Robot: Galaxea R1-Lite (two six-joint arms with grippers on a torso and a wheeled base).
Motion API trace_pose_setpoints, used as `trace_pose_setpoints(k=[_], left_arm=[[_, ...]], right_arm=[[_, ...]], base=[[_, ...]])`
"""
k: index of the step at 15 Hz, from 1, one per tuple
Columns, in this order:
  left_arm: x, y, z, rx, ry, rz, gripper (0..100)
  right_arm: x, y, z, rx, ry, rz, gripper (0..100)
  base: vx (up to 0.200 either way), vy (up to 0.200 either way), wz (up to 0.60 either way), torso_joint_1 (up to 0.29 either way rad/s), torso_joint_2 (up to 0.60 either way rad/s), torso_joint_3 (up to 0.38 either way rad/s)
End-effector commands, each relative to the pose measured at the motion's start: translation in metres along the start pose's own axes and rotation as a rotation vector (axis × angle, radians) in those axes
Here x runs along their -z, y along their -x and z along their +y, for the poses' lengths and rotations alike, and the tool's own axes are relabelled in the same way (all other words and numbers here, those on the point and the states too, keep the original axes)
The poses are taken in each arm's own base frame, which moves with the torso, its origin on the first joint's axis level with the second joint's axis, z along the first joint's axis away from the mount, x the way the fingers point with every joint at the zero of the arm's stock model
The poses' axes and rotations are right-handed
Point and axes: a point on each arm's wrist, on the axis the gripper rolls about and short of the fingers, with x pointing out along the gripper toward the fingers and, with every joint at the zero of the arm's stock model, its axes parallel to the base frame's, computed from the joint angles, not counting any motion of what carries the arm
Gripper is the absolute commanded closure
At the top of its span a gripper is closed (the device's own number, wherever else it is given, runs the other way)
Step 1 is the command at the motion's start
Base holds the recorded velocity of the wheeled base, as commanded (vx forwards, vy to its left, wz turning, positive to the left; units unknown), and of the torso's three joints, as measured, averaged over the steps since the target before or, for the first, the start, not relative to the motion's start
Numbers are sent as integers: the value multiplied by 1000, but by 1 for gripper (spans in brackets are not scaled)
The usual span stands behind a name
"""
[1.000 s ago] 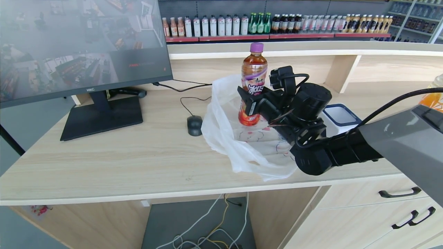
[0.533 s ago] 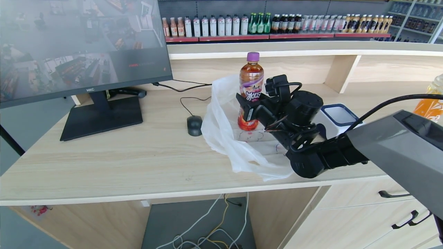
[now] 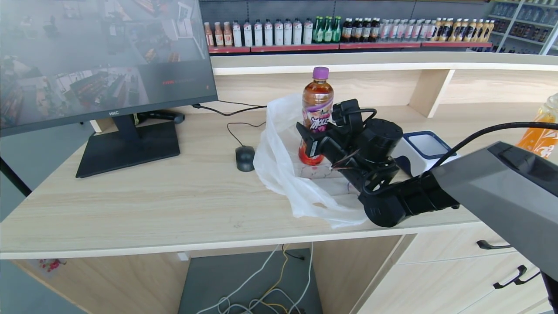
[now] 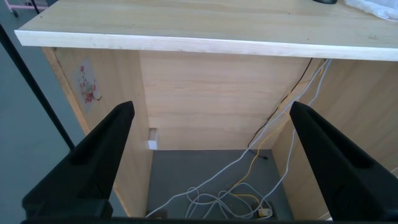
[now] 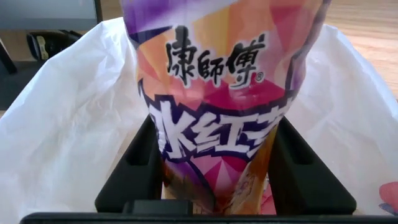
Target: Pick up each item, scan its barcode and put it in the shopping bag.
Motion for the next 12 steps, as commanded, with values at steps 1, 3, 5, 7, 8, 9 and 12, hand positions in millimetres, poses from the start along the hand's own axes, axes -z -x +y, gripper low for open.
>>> trace_pose_setpoints(k=[1,3,5,7,8,9,12], left_arm=[[0,0,0,-1,0,-1,0],[0,0,0,-1,0,-1,0],[0,0,0,-1,0,-1,0],[0,0,0,-1,0,-1,0],[0,0,0,1,0,-1,0],[0,0,0,1,0,-1,0],[0,0,0,1,0,-1,0]], right_arm=[[2,0,0,-1,0,6,100],[3,0,0,1,2,7,100],[4,0,0,3,2,13,100],[7,1,1,2,3,20,100],[7,1,0,3,3,21,100],[9,0,0,6,5,24,100],[8,1,0,6,3,24,100]], base=[[0,0,0,0,0,0],[0,0,0,0,0,0],[0,0,0,0,0,0],[0,0,0,0,0,0],[0,0,0,0,0,0],[0,0,0,0,0,0],[0,0,0,0,0,0]])
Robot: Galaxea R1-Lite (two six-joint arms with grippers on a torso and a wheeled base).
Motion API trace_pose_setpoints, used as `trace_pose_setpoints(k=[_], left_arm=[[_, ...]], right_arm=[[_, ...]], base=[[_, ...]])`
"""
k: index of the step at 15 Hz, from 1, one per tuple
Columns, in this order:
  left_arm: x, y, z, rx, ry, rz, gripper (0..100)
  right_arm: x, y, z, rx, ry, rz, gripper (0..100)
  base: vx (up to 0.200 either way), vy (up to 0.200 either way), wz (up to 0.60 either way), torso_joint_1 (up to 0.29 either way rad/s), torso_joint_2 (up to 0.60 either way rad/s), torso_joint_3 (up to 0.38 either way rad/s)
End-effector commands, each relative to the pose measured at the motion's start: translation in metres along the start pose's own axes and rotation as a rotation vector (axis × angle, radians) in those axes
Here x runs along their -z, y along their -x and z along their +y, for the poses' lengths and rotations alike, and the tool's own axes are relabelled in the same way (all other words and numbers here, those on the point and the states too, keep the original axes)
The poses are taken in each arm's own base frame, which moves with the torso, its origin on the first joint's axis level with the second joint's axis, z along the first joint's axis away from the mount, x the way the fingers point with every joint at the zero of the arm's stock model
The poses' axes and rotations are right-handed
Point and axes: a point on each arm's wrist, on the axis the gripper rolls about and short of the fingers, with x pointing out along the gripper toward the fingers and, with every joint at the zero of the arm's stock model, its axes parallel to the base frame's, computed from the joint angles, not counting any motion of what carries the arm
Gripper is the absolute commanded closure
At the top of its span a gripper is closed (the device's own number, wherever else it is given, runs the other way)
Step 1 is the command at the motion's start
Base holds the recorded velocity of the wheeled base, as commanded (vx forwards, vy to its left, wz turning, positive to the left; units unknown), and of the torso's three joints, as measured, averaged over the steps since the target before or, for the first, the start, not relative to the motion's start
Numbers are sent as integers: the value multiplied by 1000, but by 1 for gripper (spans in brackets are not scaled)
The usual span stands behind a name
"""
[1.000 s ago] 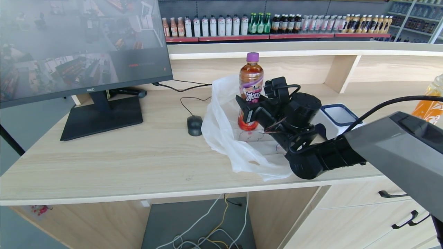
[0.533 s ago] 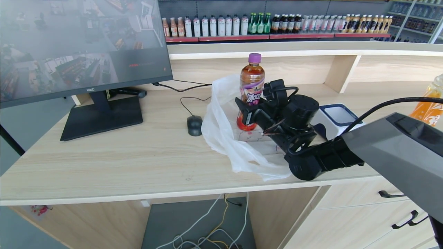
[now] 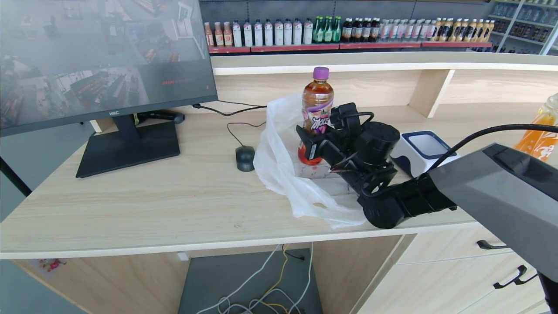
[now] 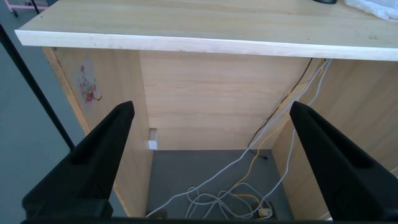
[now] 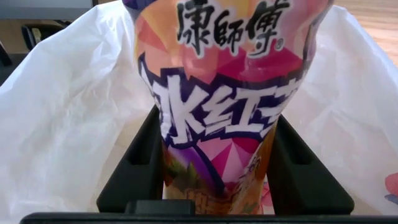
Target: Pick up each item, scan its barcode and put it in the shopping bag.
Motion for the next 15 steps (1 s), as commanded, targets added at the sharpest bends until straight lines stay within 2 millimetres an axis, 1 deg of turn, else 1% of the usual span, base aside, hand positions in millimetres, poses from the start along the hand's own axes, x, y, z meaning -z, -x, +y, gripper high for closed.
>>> trace_pose_setpoints(k=[1,3,9,13,15], left_arm=[[0,0,0,-1,0,-1,0],[0,0,0,-1,0,-1,0],[0,0,0,0,0,-1,0],[0,0,0,0,0,-1,0],[0,0,0,-1,0,-1,0]], right_arm=[[0,0,0,-1,0,0,0],[0,0,0,-1,0,-2,0],[-12,3,1,-3,-3,-20,0],[-24,20,1,-5,-3,0,0],[-38,28,5,-16,-5,-15,0]], base=[[0,0,0,0,0,0],[0,0,0,0,0,0],[0,0,0,0,0,0],[0,0,0,0,0,0],[0,0,0,0,0,0]])
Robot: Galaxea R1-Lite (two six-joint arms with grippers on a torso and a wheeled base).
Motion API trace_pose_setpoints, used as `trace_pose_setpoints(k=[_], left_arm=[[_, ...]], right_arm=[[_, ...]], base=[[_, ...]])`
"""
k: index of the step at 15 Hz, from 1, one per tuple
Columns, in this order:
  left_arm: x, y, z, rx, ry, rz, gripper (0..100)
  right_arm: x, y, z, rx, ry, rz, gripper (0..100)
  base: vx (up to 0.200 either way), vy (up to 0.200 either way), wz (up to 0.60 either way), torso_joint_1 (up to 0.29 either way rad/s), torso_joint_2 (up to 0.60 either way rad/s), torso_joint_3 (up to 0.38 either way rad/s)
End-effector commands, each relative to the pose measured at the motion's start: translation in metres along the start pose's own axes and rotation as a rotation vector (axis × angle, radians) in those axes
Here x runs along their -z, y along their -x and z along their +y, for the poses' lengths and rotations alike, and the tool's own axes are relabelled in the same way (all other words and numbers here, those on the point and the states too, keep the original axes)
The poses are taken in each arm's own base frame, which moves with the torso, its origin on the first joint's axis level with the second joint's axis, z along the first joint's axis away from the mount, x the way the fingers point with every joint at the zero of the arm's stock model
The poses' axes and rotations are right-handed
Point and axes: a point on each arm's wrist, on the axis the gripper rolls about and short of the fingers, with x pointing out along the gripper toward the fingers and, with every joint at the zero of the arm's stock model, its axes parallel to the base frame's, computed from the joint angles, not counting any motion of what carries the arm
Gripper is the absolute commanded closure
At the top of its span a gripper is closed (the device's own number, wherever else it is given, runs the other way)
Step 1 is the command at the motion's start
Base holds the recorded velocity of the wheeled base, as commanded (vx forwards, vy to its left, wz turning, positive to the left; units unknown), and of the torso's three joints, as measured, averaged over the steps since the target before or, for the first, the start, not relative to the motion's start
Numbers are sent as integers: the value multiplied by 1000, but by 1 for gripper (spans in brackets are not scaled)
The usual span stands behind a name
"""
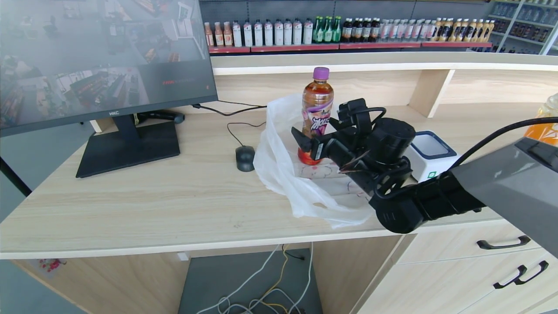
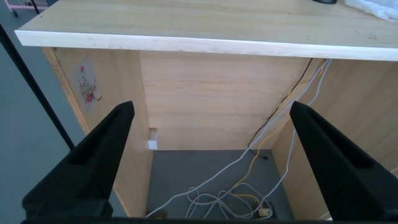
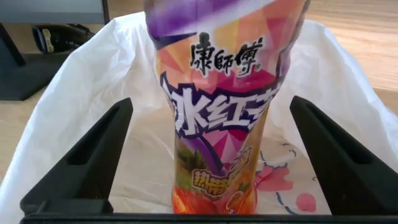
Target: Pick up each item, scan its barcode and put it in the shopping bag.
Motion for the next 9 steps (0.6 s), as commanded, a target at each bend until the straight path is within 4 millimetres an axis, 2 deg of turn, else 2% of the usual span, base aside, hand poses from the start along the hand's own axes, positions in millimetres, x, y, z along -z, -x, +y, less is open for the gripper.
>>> trace_pose_setpoints(k=[1,4,7,9], left_arm=[[0,0,0,0,0,-1,0],[0,0,0,-1,0,-1,0],[0,0,0,-1,0,-1,0],[0,0,0,-1,0,-1,0]], right_arm=[[-21,10,5,-12,-3,-30,0],[-43,42,18,-47,-2,-40,0],[-60,67,18,-51,8,-70,0],[-70,103,15,-52,8,-60,0]], base=[[0,0,0,0,0,0],[0,0,0,0,0,0],[0,0,0,0,0,0],[0,0,0,0,0,0]])
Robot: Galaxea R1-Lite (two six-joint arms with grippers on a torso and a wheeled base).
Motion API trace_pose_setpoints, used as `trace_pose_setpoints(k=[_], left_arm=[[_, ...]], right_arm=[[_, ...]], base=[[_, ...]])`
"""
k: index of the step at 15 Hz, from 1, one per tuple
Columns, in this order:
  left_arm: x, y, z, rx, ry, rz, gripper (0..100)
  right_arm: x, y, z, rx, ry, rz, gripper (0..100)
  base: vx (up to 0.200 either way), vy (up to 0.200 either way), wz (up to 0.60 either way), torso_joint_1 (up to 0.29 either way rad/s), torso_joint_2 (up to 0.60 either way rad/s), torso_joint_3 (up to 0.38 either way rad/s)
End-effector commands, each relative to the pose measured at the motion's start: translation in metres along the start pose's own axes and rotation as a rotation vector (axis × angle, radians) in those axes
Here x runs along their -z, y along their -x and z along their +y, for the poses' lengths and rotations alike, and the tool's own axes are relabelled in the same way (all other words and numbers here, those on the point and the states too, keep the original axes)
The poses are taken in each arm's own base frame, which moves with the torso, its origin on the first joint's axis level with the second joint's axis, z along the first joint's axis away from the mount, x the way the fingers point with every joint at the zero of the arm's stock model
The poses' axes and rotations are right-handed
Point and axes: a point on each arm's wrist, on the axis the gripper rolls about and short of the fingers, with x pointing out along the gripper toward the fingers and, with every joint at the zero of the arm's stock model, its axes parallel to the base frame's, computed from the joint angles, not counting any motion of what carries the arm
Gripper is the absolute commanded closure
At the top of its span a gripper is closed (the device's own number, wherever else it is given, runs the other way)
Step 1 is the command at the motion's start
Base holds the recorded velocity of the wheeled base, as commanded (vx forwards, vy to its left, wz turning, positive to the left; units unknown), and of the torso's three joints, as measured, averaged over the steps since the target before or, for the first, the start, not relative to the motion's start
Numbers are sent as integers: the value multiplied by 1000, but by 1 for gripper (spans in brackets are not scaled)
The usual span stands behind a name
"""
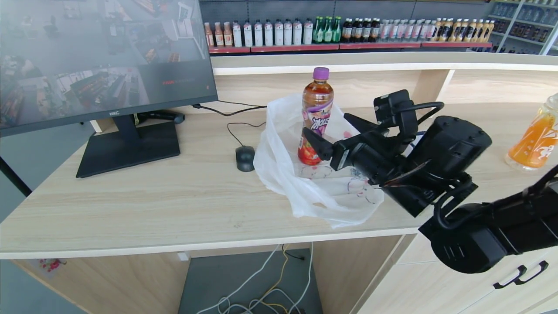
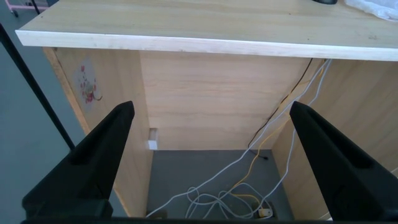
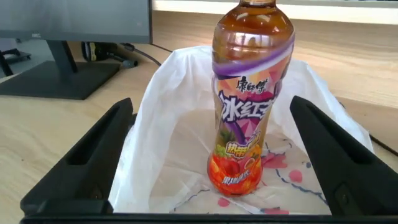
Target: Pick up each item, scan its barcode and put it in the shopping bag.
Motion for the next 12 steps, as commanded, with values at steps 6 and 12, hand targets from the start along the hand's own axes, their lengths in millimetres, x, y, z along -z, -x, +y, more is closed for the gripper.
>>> trace_pose_setpoints(k=[6,12], left_arm=[[0,0,0,-1,0,-1,0],[0,0,0,1,-3,-1,0]], right_arm=[[-23,94,-2,22,-6,-84,0],[-25,125,-1,27,-2,-48,0]], base=[[0,0,0,0,0,0],[0,0,0,0,0,0]])
